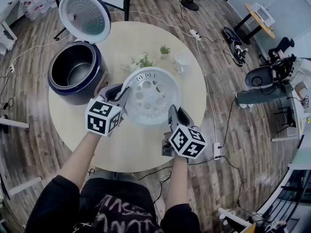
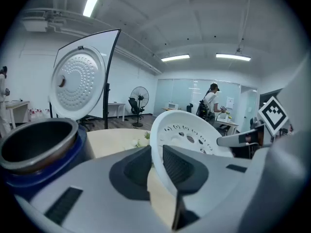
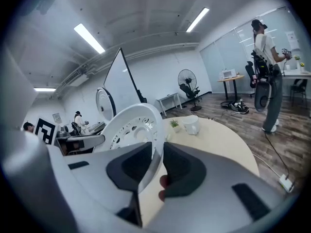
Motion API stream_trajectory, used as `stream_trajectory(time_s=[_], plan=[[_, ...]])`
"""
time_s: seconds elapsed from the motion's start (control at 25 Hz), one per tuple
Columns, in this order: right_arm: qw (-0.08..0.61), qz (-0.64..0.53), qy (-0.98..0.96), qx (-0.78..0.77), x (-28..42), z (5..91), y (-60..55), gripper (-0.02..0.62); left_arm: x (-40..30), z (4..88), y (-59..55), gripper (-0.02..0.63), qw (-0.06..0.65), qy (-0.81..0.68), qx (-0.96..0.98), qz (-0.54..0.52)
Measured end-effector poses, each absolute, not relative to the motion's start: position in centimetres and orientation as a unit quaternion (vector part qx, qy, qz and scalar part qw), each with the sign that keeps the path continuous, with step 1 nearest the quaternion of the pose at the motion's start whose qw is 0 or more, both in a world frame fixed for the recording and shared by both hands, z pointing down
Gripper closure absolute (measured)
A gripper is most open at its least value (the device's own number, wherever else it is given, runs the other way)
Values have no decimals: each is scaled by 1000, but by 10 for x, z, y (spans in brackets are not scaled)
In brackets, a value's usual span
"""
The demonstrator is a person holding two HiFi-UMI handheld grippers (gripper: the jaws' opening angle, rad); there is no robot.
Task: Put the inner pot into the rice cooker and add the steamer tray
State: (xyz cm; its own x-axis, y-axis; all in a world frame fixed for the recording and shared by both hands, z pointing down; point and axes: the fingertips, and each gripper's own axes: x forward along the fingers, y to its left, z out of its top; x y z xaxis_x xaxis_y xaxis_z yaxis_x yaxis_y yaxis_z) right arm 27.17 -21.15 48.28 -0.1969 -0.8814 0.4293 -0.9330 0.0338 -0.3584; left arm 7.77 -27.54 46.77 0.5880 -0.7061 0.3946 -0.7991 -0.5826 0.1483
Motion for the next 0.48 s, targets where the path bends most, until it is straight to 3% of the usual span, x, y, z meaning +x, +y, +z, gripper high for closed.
stream_trajectory(time_s=[0.48], plan=[[40,231,-787,571,157,412,-253,518,-45,395,-283,525,116,-512,846,92]])
